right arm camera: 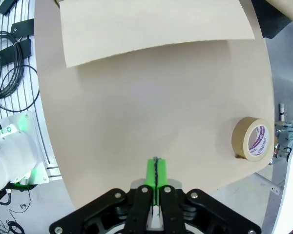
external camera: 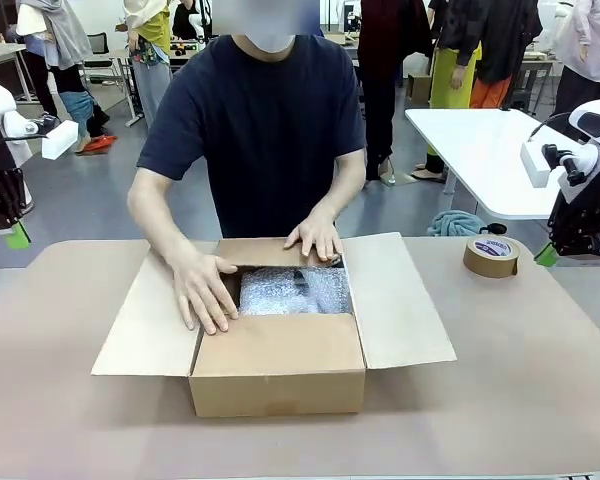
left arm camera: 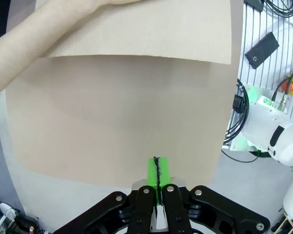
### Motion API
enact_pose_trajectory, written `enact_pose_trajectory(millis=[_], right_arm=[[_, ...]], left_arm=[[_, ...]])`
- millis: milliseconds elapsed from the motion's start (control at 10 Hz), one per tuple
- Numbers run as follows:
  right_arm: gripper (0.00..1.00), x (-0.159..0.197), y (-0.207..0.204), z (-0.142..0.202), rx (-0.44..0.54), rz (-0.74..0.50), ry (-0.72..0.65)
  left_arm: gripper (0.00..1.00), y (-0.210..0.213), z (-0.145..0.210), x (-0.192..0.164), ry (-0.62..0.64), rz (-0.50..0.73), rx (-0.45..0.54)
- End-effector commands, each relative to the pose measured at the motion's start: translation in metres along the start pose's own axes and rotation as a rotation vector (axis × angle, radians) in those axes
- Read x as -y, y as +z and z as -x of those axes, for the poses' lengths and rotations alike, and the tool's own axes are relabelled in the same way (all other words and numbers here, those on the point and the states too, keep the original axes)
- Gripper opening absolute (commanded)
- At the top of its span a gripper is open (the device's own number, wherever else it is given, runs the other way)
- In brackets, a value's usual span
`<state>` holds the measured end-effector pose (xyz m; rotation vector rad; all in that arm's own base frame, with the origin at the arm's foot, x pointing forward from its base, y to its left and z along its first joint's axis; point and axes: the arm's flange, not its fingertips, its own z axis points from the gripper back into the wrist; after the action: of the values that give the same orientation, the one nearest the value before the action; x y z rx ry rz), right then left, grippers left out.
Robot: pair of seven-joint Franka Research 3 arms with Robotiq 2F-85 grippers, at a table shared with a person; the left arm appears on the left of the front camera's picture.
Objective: Wrap the clocks to prevent damage.
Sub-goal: Push the right (or left) flap of the Package Box to close it.
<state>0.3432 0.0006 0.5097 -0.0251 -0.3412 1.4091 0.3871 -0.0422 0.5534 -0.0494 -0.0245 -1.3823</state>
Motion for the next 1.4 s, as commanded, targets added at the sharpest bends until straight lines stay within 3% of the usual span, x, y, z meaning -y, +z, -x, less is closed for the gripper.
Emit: enact_pose_trajectory(millis=[0,1300], right_arm=[[0.01,-0.0003,-0.0013,-0.0008,0.008,-0.004,-0.014],[0.01,-0.0003,-0.0013,-0.0008,0.008,-0.004,-0.014]], left_arm=[[0.0,-0.0001,-0.0012,0.0004,0.015,0.004,0.006],[0.0,0.0,-0.0001,0.0,0.0,0.0,0.0]])
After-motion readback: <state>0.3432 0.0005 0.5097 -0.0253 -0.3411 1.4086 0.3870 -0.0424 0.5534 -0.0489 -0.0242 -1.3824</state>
